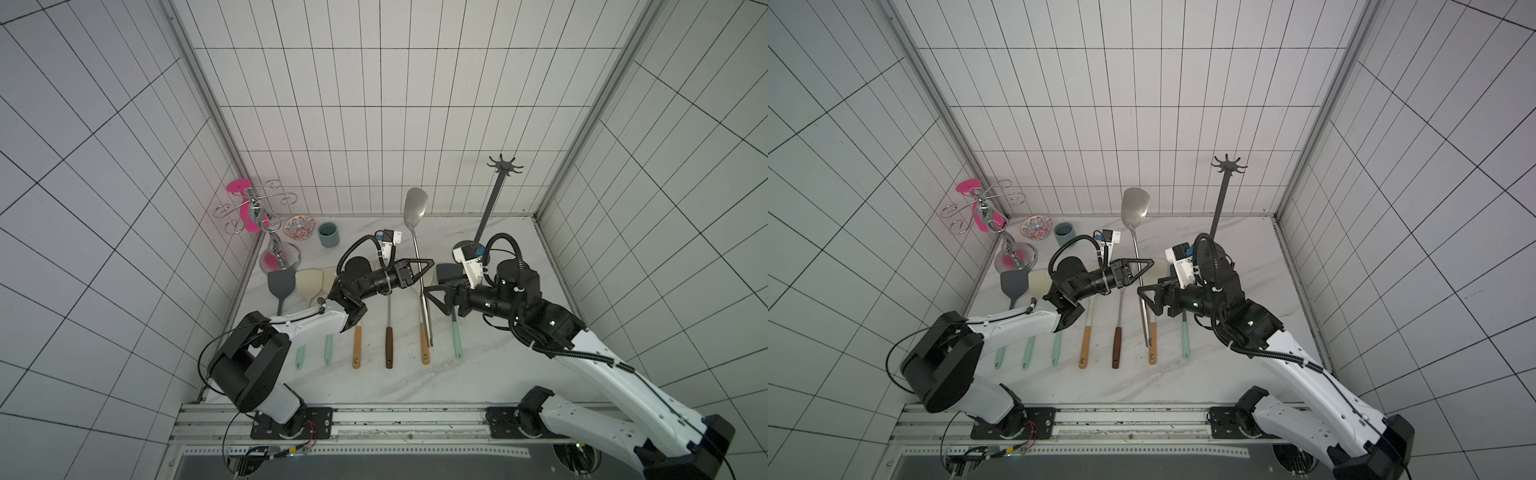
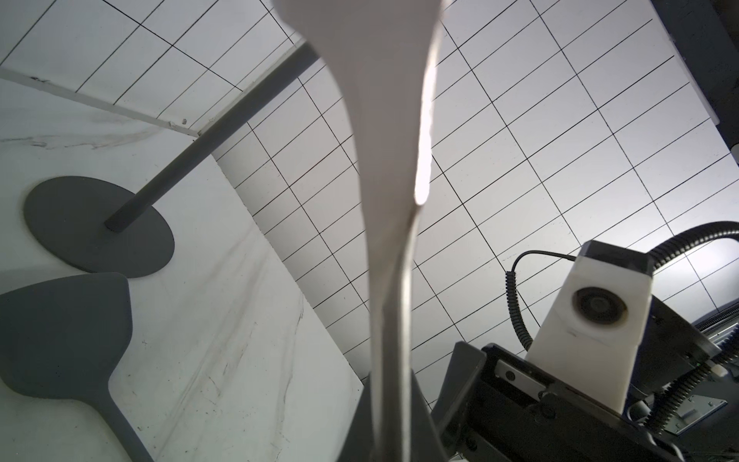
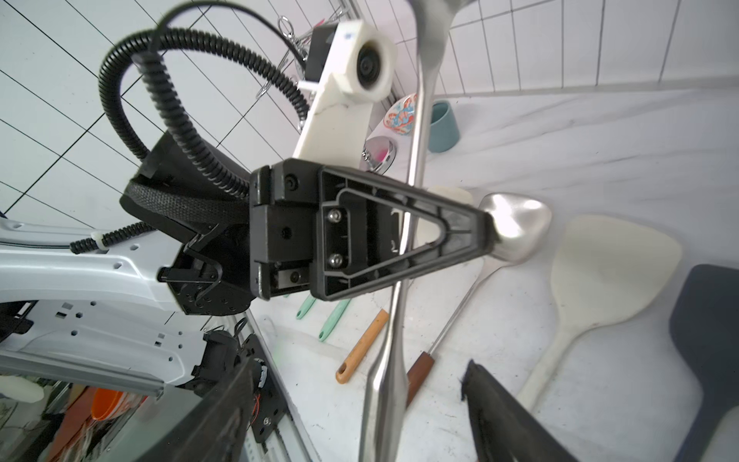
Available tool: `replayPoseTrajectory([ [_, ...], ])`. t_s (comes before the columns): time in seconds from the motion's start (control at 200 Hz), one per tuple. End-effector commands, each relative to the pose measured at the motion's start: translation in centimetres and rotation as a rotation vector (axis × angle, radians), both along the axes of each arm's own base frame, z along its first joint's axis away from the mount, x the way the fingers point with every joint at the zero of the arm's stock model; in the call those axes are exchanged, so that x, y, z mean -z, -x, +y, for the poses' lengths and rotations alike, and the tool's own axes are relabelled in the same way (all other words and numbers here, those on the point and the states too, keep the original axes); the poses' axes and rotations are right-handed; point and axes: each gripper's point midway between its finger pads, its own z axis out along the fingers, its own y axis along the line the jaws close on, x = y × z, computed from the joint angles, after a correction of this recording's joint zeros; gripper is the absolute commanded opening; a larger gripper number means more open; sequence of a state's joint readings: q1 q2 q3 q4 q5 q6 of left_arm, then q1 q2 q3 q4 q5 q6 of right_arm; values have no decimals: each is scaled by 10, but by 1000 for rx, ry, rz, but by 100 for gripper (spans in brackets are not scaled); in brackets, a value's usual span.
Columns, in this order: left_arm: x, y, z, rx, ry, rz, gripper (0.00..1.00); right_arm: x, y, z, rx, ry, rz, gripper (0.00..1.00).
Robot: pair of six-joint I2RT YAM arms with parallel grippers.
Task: Take the spatula off the kitchen utensil rack
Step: Place the spatula at the center of the board.
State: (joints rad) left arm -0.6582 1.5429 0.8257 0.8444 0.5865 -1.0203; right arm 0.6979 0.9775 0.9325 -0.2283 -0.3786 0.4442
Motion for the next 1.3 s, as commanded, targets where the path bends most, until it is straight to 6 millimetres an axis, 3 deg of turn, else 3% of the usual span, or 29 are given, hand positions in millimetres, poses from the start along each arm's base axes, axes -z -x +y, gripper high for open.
replayPoseTrajectory([
  [0.0, -15, 0, 2, -20, 60, -66, 0, 9, -4, 5, 21, 72, -29, 76],
  [0.07, -13, 1, 1, -18, 63, -60, 0, 19, -5, 7, 37, 122, -34, 74],
  [0.25, -10, 2, 0, -17, 69, -53, 0, 36, -5, 13, 52, 205, -45, 51],
  [0.435, -7, 3, -1, -12, 86, -40, 0, 48, -9, 16, 67, 264, -42, 47],
  [0.565, -6, 5, -1, -8, 94, -38, 0, 49, -9, 18, 61, 273, -43, 29],
  [0.69, -2, 4, 0, -17, 87, -30, 0, 46, -9, 16, 69, 273, -56, 0],
  [0.81, 3, 2, -1, -19, 71, -20, 0, 45, -10, 11, 82, 287, -67, 0],
  [0.93, 6, 1, -3, -19, 54, -8, 16, 46, -11, 6, 107, 296, -72, 0],
  [1.159, 14, -2, 0, -50, -10, 7, 75, 48, -20, -16, 218, 344, -85, 0],
  [1.294, 22, -6, 7, -97, -75, 9, 94, 53, -22, -34, 279, 401, -91, 0],
])
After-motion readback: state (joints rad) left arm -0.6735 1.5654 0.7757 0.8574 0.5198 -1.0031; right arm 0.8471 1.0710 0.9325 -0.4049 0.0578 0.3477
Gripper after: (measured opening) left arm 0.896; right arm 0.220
